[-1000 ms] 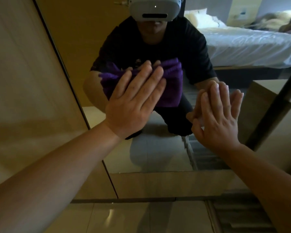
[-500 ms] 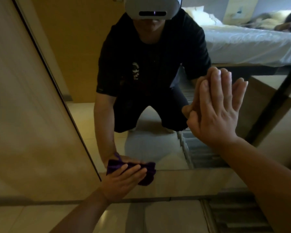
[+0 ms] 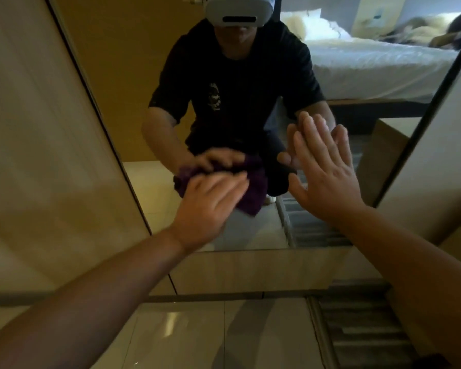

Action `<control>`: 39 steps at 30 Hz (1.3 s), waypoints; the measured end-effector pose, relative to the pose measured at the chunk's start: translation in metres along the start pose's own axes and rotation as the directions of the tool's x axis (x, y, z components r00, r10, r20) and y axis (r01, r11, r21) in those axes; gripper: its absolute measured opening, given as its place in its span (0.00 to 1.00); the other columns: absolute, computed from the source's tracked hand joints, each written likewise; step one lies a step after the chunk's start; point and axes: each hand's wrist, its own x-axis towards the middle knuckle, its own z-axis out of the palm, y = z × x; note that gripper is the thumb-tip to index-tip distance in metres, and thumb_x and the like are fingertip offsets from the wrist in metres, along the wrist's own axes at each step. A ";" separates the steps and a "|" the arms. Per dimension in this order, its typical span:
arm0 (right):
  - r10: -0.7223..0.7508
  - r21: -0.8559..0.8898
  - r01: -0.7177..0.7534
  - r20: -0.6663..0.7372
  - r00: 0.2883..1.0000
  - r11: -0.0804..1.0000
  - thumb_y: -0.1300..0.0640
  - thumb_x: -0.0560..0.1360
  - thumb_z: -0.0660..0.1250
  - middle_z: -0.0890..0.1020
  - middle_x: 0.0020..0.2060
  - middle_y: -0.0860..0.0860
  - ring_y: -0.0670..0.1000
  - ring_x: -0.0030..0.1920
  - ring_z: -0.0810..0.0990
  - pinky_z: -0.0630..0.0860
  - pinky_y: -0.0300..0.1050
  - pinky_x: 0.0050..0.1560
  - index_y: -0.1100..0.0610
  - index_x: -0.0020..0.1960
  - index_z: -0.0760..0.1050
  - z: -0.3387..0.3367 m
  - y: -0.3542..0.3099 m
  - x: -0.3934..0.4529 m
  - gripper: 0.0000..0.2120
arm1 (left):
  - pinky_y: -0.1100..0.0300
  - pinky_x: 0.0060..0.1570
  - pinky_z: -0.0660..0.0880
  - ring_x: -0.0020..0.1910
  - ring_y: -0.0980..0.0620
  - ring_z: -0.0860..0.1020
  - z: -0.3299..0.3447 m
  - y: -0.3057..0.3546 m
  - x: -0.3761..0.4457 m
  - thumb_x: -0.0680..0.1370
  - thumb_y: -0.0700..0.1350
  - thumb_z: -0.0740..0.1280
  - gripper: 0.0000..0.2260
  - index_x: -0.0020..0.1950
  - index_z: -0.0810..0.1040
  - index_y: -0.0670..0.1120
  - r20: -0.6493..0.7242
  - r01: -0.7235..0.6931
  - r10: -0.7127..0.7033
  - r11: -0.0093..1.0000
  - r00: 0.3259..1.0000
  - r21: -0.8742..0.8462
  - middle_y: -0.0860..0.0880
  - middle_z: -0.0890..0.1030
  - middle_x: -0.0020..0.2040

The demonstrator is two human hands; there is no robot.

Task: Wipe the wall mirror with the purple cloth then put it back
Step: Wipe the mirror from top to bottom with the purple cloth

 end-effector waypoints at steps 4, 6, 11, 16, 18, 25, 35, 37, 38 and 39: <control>0.137 0.009 -0.136 -0.038 0.990 0.991 0.49 0.78 0.60 0.44 0.79 0.56 0.55 0.78 0.37 0.41 0.66 0.76 0.53 0.81 0.41 -0.017 0.021 -0.009 0.39 | 0.46 0.56 0.74 0.62 0.46 0.77 -0.035 -0.016 0.109 0.82 0.36 0.63 0.13 0.65 0.80 0.42 -0.316 -0.014 0.057 0.990 0.947 0.137 0.46 0.80 0.64; 0.164 0.009 -0.164 -0.072 0.984 0.986 0.48 0.79 0.58 0.47 0.79 0.60 0.57 0.78 0.40 0.45 0.71 0.75 0.55 0.81 0.43 -0.019 0.034 -0.010 0.37 | 0.46 0.57 0.75 0.63 0.45 0.78 -0.034 -0.023 0.140 0.83 0.37 0.62 0.13 0.64 0.80 0.44 -0.348 -0.016 0.094 0.975 0.933 0.221 0.47 0.80 0.65; 0.166 0.011 -0.166 -0.155 0.974 0.986 0.47 0.83 0.56 0.55 0.77 0.66 0.67 0.77 0.51 0.50 0.74 0.73 0.61 0.79 0.53 0.002 0.052 -0.008 0.30 | 0.40 0.63 0.73 0.68 0.42 0.75 0.008 -0.022 0.132 0.81 0.40 0.65 0.14 0.67 0.79 0.46 -0.275 -0.030 0.168 0.896 0.947 0.442 0.44 0.77 0.68; 0.117 -0.009 -0.127 -0.332 0.936 0.992 0.53 0.81 0.62 0.65 0.70 0.73 0.72 0.71 0.57 0.56 0.79 0.67 0.64 0.75 0.59 0.021 0.058 -0.003 0.28 | 0.44 0.67 0.71 0.71 0.44 0.71 0.050 -0.005 0.073 0.83 0.42 0.63 0.19 0.74 0.70 0.44 -0.204 -0.102 0.203 0.903 0.958 0.418 0.44 0.73 0.72; 0.114 0.001 -0.122 -0.350 0.930 0.993 0.54 0.80 0.59 0.64 0.70 0.74 0.72 0.72 0.56 0.55 0.80 0.66 0.64 0.75 0.58 0.027 0.061 -0.004 0.27 | 0.46 0.69 0.68 0.73 0.45 0.69 0.070 0.005 0.032 0.83 0.42 0.60 0.20 0.76 0.67 0.44 -0.104 -0.160 0.221 0.897 0.970 0.411 0.45 0.69 0.75; 0.058 -0.053 -0.091 -0.446 0.893 0.994 0.52 0.79 0.56 0.66 0.65 0.78 0.77 0.68 0.62 0.55 0.79 0.65 0.65 0.75 0.56 0.043 0.072 0.001 0.29 | 0.48 0.73 0.56 0.74 0.47 0.65 0.120 0.035 -0.084 0.81 0.43 0.60 0.24 0.78 0.64 0.44 0.157 -0.352 0.317 0.877 0.935 0.328 0.47 0.65 0.76; 0.114 -0.056 -0.145 -0.380 0.918 0.988 0.50 0.80 0.55 0.64 0.70 0.72 0.52 0.77 0.40 0.51 0.73 0.70 0.60 0.79 0.50 0.029 0.068 -0.001 0.31 | 0.48 0.74 0.56 0.76 0.47 0.64 0.113 0.043 -0.111 0.80 0.43 0.62 0.24 0.77 0.65 0.46 0.411 -0.445 0.358 0.886 0.838 0.135 0.48 0.66 0.77; 0.113 -0.045 -0.136 -0.334 0.936 0.990 0.51 0.80 0.57 0.63 0.72 0.70 0.55 0.78 0.44 0.52 0.73 0.71 0.62 0.77 0.54 0.022 0.065 -0.004 0.30 | 0.49 0.69 0.62 0.71 0.46 0.70 0.100 0.046 -0.098 0.78 0.43 0.67 0.25 0.75 0.69 0.46 0.450 -0.401 0.339 0.915 0.826 0.048 0.48 0.71 0.73; 0.103 -0.040 -0.121 -0.316 0.943 0.992 0.51 0.80 0.58 0.63 0.72 0.69 0.58 0.77 0.48 0.52 0.73 0.71 0.62 0.77 0.55 0.020 0.064 -0.004 0.30 | 0.49 0.66 0.65 0.68 0.45 0.72 0.093 0.048 -0.088 0.77 0.42 0.68 0.24 0.74 0.70 0.45 0.441 -0.360 0.318 0.933 0.839 0.011 0.47 0.73 0.71; 0.091 -0.030 -0.105 -0.302 0.949 0.994 0.51 0.81 0.58 0.63 0.73 0.69 0.62 0.77 0.51 0.53 0.74 0.70 0.62 0.77 0.55 0.017 0.062 -0.004 0.29 | 0.49 0.63 0.68 0.66 0.45 0.74 0.086 0.049 -0.075 0.78 0.41 0.66 0.22 0.73 0.71 0.45 0.410 -0.309 0.287 0.951 0.866 -0.013 0.46 0.74 0.70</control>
